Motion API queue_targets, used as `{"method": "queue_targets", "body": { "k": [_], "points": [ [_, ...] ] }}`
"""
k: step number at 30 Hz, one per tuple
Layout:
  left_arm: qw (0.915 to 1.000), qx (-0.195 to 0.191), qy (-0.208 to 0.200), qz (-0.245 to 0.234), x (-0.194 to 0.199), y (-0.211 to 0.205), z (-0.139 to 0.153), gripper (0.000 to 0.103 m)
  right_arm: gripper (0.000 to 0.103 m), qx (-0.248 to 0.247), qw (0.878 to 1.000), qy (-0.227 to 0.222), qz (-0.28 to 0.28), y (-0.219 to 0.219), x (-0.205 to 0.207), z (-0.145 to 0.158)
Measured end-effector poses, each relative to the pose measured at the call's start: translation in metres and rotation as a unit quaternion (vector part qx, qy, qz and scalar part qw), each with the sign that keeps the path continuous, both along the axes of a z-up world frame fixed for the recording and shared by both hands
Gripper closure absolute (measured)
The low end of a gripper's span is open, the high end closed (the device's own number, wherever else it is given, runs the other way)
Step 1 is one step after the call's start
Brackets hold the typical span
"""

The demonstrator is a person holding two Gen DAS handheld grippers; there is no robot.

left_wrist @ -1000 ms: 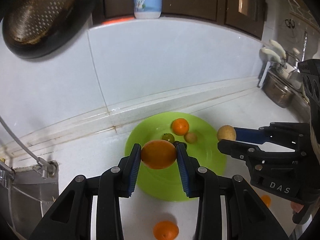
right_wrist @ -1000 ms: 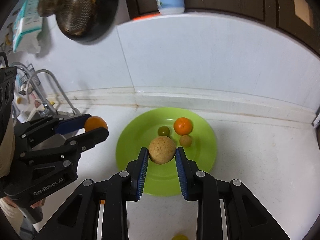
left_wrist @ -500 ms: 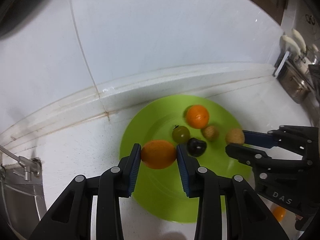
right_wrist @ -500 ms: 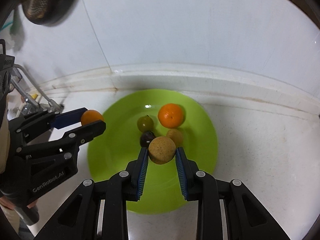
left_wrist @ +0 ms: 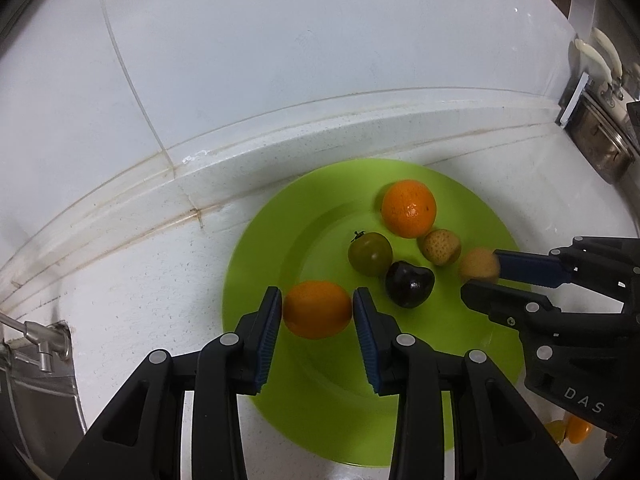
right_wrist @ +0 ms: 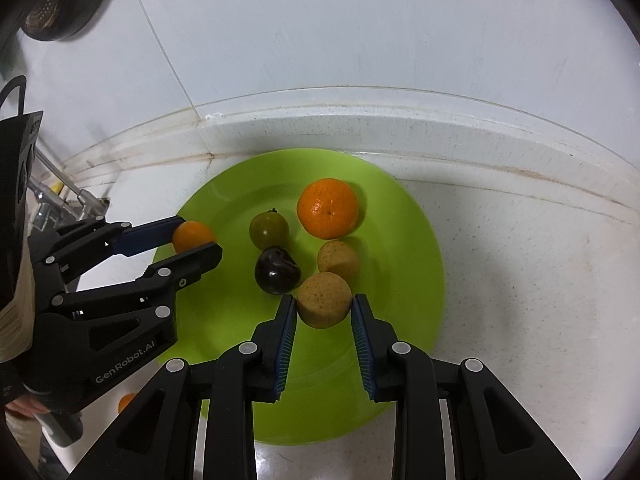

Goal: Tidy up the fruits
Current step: 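Carry the orange and the tan fruit over the green plate with both tools, then open both tools to drop the orange and tan fruit onto the plate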

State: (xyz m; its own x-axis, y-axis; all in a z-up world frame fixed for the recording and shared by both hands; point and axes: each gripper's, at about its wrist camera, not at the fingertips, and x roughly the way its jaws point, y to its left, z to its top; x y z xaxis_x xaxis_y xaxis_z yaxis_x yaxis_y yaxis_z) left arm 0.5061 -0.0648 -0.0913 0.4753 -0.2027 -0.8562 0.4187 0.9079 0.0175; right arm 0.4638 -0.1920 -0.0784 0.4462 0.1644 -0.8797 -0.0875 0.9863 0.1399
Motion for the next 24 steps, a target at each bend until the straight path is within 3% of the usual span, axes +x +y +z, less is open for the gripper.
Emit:
{"method": "queue_targets", "body": {
  "k": [5,14,24],
  "points": [
    [0.9999,0.005,-0.009,0.006,-0.004,0.003,0.009,0.059,0.065,-0.002,1.0,-0.001,-0.003,-0.001,-0.001,0.001],
    [0.9992,-0.004,-0.024,0.03,-0.028,0.011,0.036,0.048,0.065,0.007,1.0,-0.015,-0.016,-0.008,-0.017,0.017],
    [0.9972,0.002,-0.071,0.026,-0.082,0.02,0.072,0.043,0.065,-0.003,0.997,-0.067,-0.024,-0.009,-0.064,0.053]
  ]
}}
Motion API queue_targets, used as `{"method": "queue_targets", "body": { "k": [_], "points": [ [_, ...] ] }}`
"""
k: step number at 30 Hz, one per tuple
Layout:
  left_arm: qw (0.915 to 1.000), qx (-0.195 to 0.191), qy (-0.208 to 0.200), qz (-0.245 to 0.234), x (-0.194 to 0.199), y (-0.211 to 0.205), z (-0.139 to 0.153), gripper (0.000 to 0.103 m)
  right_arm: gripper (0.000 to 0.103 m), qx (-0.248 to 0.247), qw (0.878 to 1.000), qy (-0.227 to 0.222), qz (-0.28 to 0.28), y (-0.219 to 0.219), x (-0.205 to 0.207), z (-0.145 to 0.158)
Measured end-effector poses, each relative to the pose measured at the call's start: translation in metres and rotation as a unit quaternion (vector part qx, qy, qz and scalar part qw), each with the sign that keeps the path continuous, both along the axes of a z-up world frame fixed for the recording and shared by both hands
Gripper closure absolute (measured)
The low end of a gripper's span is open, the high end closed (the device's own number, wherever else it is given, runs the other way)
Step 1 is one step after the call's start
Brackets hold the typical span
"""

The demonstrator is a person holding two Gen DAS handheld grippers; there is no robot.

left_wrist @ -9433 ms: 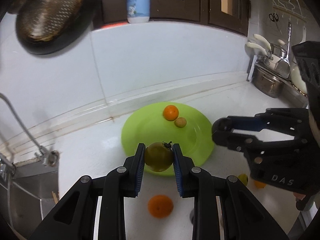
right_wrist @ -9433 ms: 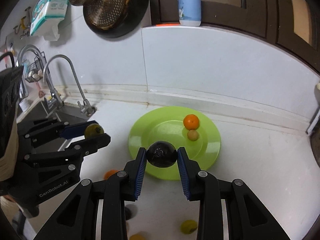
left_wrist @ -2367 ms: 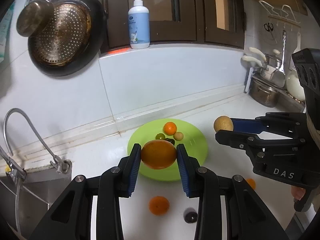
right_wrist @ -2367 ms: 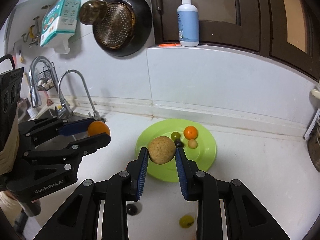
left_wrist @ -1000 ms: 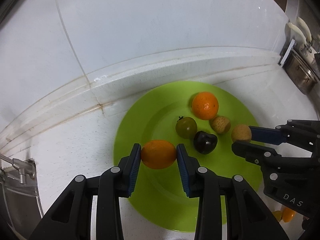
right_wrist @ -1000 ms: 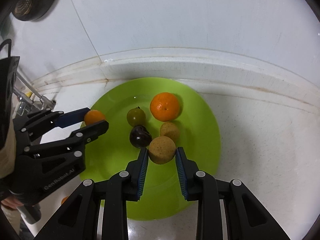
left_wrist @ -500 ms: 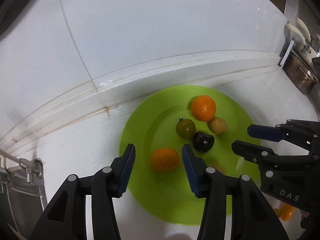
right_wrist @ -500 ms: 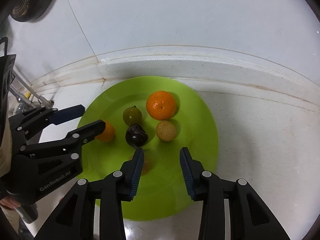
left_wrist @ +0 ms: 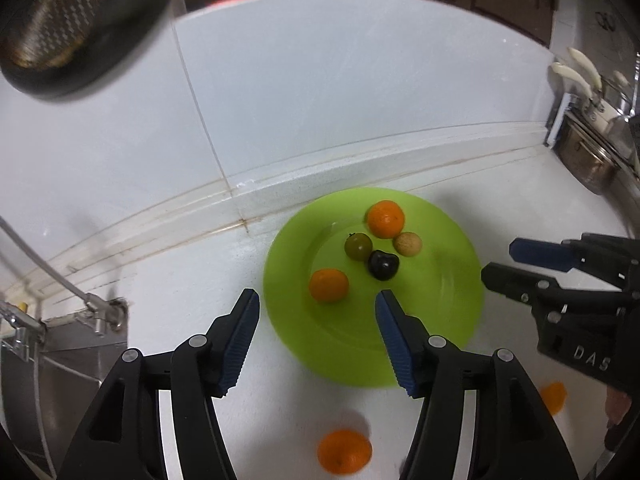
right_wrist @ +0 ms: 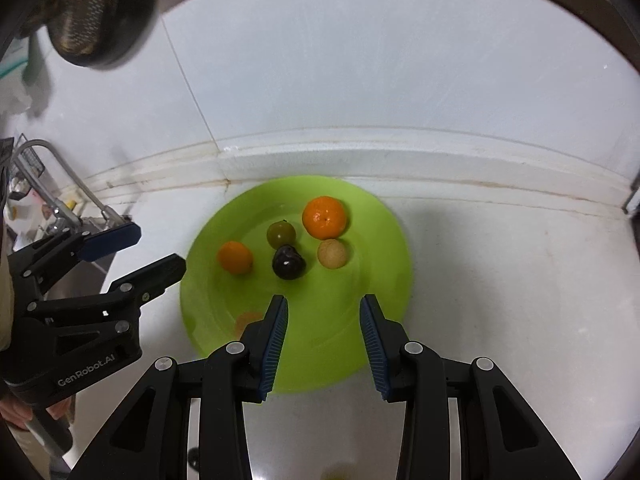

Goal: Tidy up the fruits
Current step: 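Open both tools to drop the orange and tan fruit onto the plate, then move both tools back toward the remaining fruits on the counter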

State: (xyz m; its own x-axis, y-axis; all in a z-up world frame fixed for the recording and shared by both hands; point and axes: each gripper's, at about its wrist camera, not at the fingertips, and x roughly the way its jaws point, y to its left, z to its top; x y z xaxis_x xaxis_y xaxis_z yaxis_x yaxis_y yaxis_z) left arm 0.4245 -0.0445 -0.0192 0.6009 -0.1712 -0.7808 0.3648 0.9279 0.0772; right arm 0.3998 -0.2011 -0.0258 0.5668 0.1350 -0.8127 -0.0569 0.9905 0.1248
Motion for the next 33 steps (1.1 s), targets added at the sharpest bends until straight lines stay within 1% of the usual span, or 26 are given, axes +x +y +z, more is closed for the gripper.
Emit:
{"method": "queue_targets", "body": {
  "k": [1,3,5,8,11,12,13,15,17,19,22,26,33],
  "points": [
    [1.0,-0.001,-0.006,0.002,-0.006,0.001,0.004,0.043,0.065,-0.001,1.0,-0.006,-0.001,0.0,-0.006,0.004],
    [0.9997,-0.007,-0.023,0.005,-0.02,0.003,0.012,0.038,0.065,-0.005,1.0,-0.013,-0.004,-0.002,-0.015,0.01],
    [0.9992,-0.01,-0.039,0.007,-0.035,0.004,0.021,0.037,0.064,-0.01,1.0,-0.023,-0.009,-0.003,-0.025,0.016],
    [0.9985,-0.015,-0.052,0.005,-0.053,0.005,0.029,0.035,0.057,-0.021,0.999,-0.04,-0.019,-0.005,-0.044,0.026],
    [0.9974,-0.019,-0.068,0.014,-0.07,0.008,0.033,0.032,0.054,-0.022,0.998,-0.05,-0.029,-0.009,-0.06,0.031],
    [0.9971,-0.019,-0.072,0.018,-0.074,0.009,0.034,0.032,0.05,-0.023,0.998,-0.052,-0.031,-0.011,-0.064,0.031],
    [0.9962,-0.023,-0.081,0.023,-0.083,0.011,0.035,0.032,0.048,-0.025,0.998,-0.056,-0.035,-0.012,-0.071,0.032],
    [0.9952,-0.027,-0.09,0.027,-0.093,0.014,0.036,0.031,0.046,-0.034,0.996,-0.065,-0.04,-0.013,-0.083,0.034],
    [0.9953,-0.032,-0.086,0.031,-0.1,0.016,0.034,0.031,0.044,-0.048,0.995,-0.074,-0.045,-0.012,-0.096,0.033],
    [0.9953,-0.037,-0.084,0.032,-0.109,0.018,0.033,0.031,0.042,-0.047,0.994,-0.08,-0.049,-0.014,-0.105,0.032],
    [0.9951,-0.031,-0.088,0.034,-0.122,0.017,0.027,0.03,0.041,-0.049,0.993,-0.085,-0.06,-0.016,-0.119,0.028],
    [0.9965,-0.032,-0.072,0.029,-0.138,0.015,0.014,0.023,0.041,-0.043,0.993,-0.086,-0.074,-0.02,-0.138,0.021],
    [0.9981,-0.029,-0.051,0.018,-0.158,0.014,-0.008,0.022,0.041,-0.041,0.991,-0.083,-0.091,-0.021,-0.163,0.007]
  ]
}}
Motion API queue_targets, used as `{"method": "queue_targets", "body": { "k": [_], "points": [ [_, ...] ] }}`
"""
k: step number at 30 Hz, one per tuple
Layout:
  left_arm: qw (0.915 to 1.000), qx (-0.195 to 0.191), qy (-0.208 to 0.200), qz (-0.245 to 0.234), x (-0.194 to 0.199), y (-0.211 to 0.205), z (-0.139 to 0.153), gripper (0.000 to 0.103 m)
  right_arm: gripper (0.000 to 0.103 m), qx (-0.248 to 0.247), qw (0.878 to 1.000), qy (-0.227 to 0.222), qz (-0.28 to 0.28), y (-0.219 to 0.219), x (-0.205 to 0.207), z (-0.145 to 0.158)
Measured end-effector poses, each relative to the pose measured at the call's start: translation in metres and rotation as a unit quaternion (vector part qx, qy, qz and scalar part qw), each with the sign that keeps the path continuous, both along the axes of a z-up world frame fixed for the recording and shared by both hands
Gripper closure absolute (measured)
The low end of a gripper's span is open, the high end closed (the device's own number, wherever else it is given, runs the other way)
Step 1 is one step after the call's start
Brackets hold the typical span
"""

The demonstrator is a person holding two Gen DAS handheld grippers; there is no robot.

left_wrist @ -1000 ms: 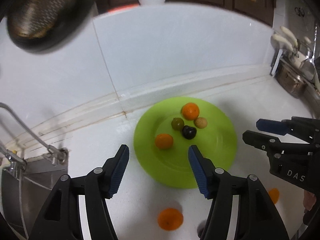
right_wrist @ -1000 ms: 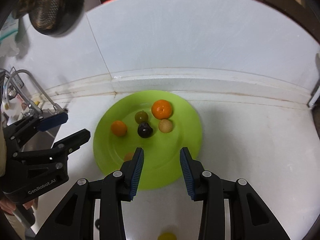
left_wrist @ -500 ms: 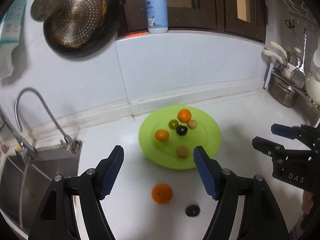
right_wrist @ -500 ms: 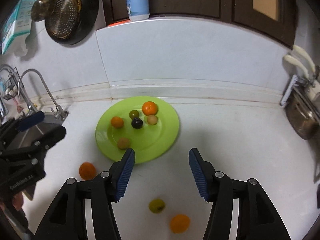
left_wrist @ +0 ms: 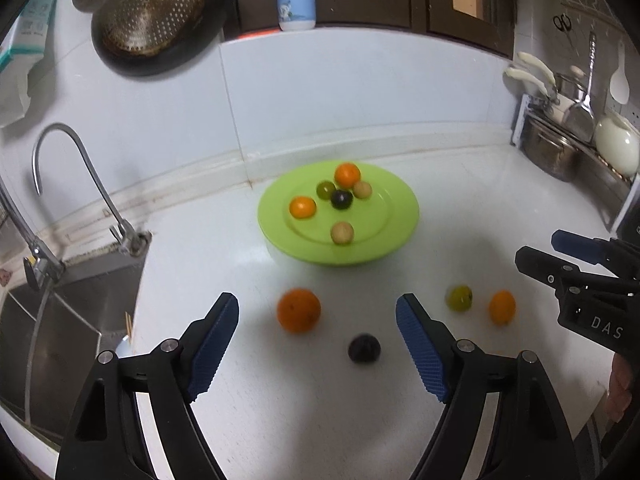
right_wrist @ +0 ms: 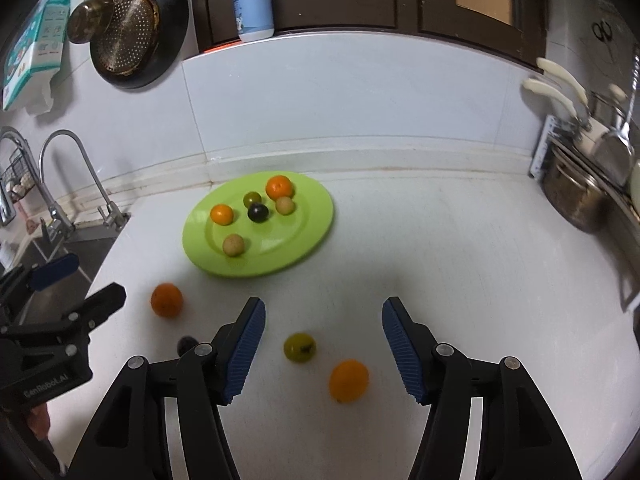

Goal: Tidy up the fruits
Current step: 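Move both tools back toward the remaining fruits on the counter, then grasp the dark plum with the left tool while the right tool grasps the large orange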

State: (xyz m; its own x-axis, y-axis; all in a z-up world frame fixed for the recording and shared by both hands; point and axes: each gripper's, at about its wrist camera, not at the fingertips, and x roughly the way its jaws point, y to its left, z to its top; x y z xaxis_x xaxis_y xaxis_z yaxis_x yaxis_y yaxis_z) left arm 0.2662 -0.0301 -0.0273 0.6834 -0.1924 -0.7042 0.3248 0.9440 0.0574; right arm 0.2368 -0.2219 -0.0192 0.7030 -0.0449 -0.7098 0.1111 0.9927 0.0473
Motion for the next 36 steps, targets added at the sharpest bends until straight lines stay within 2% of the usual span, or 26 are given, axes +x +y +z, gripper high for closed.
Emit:
{"method": "queue_targets", "body": {
  "k": [9,14,22,27,34,36],
  "points": [
    [0.9996,0.004,0.021,-0.018,-0.011,-0.003,-0.027,0.021,0.041,0.033,0.999,0.015,-0.017,-0.002,-0.021,-0.024],
    [0.9987,0.016,0.042,-0.023,-0.006,-0.007,-0.044,0.021,0.041,0.036,0.998,0.041,-0.026,-0.007,-0.02,-0.042],
    [0.9976,0.013,0.06,-0.032,0.005,-0.013,-0.063,0.022,0.041,0.039,0.996,0.068,-0.042,-0.014,-0.014,-0.064],
    [0.9965,0.012,0.076,-0.033,0.012,-0.016,-0.073,0.033,0.043,0.043,0.995,0.075,-0.045,-0.017,-0.009,-0.071],
    [0.995,0.002,0.092,-0.037,0.021,-0.02,-0.081,0.048,0.053,0.051,0.994,0.084,-0.045,-0.019,-0.001,-0.081],
    [0.9943,-0.002,0.098,-0.041,0.023,-0.021,-0.082,0.056,0.057,0.052,0.994,0.084,-0.045,-0.02,0.001,-0.083]
  ]
}}
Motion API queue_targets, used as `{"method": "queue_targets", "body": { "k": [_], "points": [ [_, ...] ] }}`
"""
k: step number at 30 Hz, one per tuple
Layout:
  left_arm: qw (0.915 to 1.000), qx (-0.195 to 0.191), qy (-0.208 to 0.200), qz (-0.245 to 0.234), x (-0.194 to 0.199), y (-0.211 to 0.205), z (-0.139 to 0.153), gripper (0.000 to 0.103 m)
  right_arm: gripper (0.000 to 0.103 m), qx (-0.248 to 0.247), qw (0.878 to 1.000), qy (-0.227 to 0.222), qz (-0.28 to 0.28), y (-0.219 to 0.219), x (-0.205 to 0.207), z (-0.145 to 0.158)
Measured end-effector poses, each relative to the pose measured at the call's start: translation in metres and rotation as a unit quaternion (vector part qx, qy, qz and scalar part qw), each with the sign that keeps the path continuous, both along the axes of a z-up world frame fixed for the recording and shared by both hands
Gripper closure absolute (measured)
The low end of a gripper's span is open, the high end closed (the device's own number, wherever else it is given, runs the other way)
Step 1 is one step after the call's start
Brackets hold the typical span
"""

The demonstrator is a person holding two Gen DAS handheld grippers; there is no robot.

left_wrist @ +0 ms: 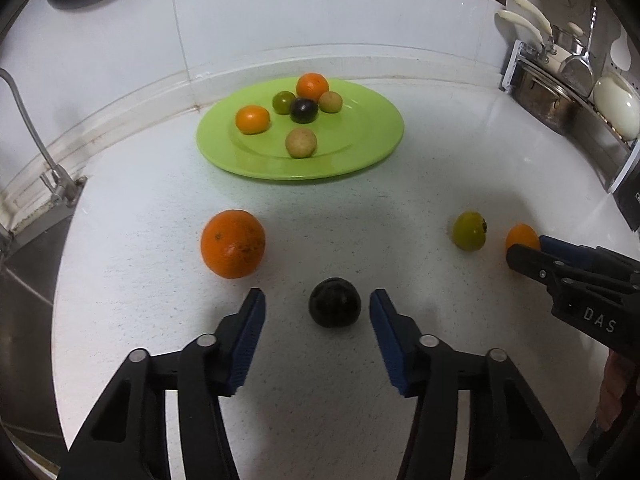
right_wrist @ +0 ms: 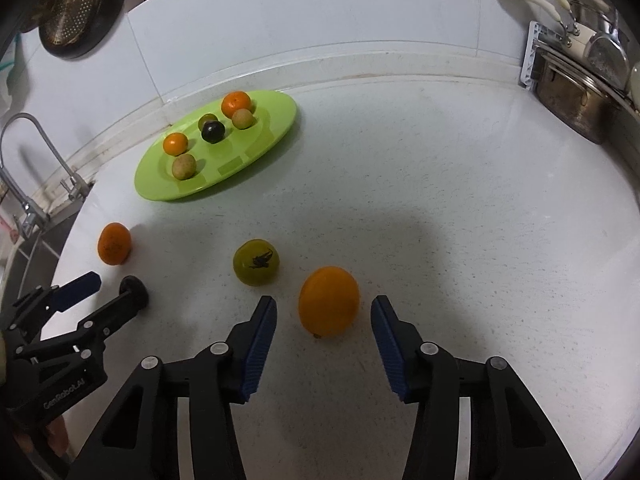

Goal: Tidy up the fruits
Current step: 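Grasp the dark plum with the left tool while the right tool grasps the large orange, then carry the plum and the orange over the green plate with both tools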

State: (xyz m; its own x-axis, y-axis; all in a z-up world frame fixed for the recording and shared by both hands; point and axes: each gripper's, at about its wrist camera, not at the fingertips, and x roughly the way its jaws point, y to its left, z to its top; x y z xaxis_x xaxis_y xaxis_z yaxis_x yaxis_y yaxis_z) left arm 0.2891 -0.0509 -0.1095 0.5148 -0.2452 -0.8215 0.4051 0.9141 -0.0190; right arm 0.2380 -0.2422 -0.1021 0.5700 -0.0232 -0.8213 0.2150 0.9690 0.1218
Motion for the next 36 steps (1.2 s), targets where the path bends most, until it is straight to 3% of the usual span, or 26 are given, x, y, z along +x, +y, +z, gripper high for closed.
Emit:
{"method": "queue_targets", "body": {
  "k": [9,21,36],
  "points": [
    [0.9997,-0.013,0.013,-0.017,0.003,-0.005,-0.001,0.075,0.069,0.002,1.0,-0.003,0.002,-0.001,0.006,-0.005],
    [0.9994,-0.023,0.004,-0.024,-0.002,-0.001,0.009,0.075,0.069,0.002,1.0,-0.024,0.018,0.011,0.0,0.012],
    [0.9977,-0.045,-0.042,-0.029,-0.017,0.012,0.047,0.075,0.069,0.006,0.996,-0.07,0.054,0.034,-0.008,0.049]
  ]
}}
